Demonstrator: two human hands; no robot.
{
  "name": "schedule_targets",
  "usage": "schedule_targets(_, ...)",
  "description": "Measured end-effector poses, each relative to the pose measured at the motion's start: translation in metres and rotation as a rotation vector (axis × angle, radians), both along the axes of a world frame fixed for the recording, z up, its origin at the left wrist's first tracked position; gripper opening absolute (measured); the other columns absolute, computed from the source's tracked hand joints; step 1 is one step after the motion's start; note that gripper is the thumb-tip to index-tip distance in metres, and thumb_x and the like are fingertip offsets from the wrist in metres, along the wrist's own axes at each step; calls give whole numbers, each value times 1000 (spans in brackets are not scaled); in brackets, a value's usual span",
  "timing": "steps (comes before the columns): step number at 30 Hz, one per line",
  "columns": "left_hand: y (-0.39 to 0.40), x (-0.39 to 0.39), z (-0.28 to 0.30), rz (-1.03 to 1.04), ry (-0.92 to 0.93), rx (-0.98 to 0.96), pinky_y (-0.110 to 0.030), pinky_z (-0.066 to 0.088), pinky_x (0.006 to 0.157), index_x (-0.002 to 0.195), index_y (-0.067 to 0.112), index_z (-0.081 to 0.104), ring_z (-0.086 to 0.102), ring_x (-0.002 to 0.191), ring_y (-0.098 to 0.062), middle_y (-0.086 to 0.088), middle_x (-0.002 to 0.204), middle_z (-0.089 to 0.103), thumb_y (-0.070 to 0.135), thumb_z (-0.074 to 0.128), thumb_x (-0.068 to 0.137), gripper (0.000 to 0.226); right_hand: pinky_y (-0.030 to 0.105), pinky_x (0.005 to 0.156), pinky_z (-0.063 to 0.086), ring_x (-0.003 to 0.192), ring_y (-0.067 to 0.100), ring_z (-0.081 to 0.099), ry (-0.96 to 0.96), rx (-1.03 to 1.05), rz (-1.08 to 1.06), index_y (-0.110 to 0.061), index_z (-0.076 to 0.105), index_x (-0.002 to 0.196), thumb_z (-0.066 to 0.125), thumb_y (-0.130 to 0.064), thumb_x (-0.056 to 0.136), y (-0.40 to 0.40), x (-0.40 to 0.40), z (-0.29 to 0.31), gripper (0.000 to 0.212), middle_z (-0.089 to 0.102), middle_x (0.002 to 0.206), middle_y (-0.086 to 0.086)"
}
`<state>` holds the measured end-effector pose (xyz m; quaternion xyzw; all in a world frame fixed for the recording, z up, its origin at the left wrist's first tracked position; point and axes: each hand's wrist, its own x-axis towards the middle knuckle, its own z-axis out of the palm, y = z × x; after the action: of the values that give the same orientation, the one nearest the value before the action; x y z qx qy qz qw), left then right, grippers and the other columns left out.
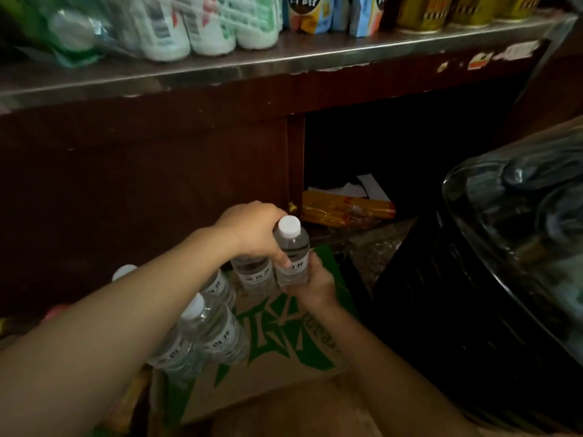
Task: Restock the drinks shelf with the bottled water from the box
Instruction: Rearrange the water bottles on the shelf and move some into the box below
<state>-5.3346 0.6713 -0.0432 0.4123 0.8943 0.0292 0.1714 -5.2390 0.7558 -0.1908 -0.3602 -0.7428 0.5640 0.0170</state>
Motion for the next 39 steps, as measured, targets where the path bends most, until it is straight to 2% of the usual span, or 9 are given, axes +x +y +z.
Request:
schedule_targets(3, -4, 8, 12, -40, 72, 0, -33, 48, 78, 115, 39, 59, 61, 98, -14, 17, 99, 65, 65, 77, 53, 70, 28, 74, 53, 93, 13, 59, -9, 45, 21, -30, 54, 108, 76, -28, 75, 5, 9, 16, 39, 61, 106, -7)
schedule_targets(6, -8, 20, 41, -30, 66, 34, -34, 49, 85, 120, 40, 58, 61, 101, -13, 15, 105, 68, 63, 78, 54, 73, 14, 56, 39, 78, 1, 54, 13, 64, 45, -31, 50, 95, 75, -23, 78, 11, 22, 48, 31, 57, 85, -16)
schedule_targets(14, -10, 39, 171, 8, -41, 93, -29, 45, 75, 116, 44, 59, 60, 102, -11, 19, 105, 68, 61, 79, 53, 68, 26, 65, 46, 87, 16, 60, 17, 185, 135, -19, 50, 113, 71, -14, 79, 11, 47, 179, 40, 63, 94, -4)
schedule_targets(18, -17, 45, 248, 62, -170, 169, -39, 54, 80, 101, 36, 66, 64, 93, -11, 15, 97, 69, 58, 82, 51, 56, 41, 76, 56, 89, 22, 64, -4, 206, 166, -19, 49, 118, 73, -21, 76, 12, 56, 261, 48, 67, 98, 2)
schedule_targets(23, -27, 52, 352, 117, -282, 311, -45, 53, 86, 93, 27, 67, 67, 90, -14, 7, 94, 72, 52, 81, 47, 54, 38, 82, 56, 97, 19, 65, 36, 166, 212, -22, 52, 119, 80, -19, 70, 16, 64, 378, 57, 69, 103, -2)
schedule_targets(28, -38, 63, 472, 161, -297, 410, -31, 51, 88, 91, 30, 67, 64, 92, -4, 16, 93, 70, 29, 88, 58, 39, 26, 79, 52, 99, 12, 63, 102, 148, 268, -26, 52, 124, 83, -20, 70, 14, 65, 493, 62, 67, 107, -9)
schedule_targets(32, -41, 56, 557, 150, -280, 469, -13, 44, 71, 81, 37, 58, 61, 83, -1, 22, 83, 62, 23, 88, 62, 38, 25, 78, 51, 97, 12, 62, 167, 192, 350, -27, 48, 130, 83, -26, 71, 12, 49, 574, 68, 67, 113, -6)
schedule_targets(36, -50, 50, 616, 205, -313, 604, -40, 52, 91, 96, 25, 67, 66, 97, -11, 8, 100, 71, 20, 89, 60, 42, 33, 85, 53, 101, 13, 62, 221, 201, 385, -29, 49, 130, 83, -29, 70, 10, 36, 638, 69, 66, 113, -9)
schedule_targets(39, -56, 44, 649, 239, -319, 674, -45, 50, 96, 108, 18, 67, 65, 104, -15, 4, 108, 70, 22, 88, 62, 50, 30, 79, 52, 96, 10, 60, 252, 180, 424, -26, 50, 130, 83, -25, 71, 9, 29, 680, 67, 63, 108, -12)
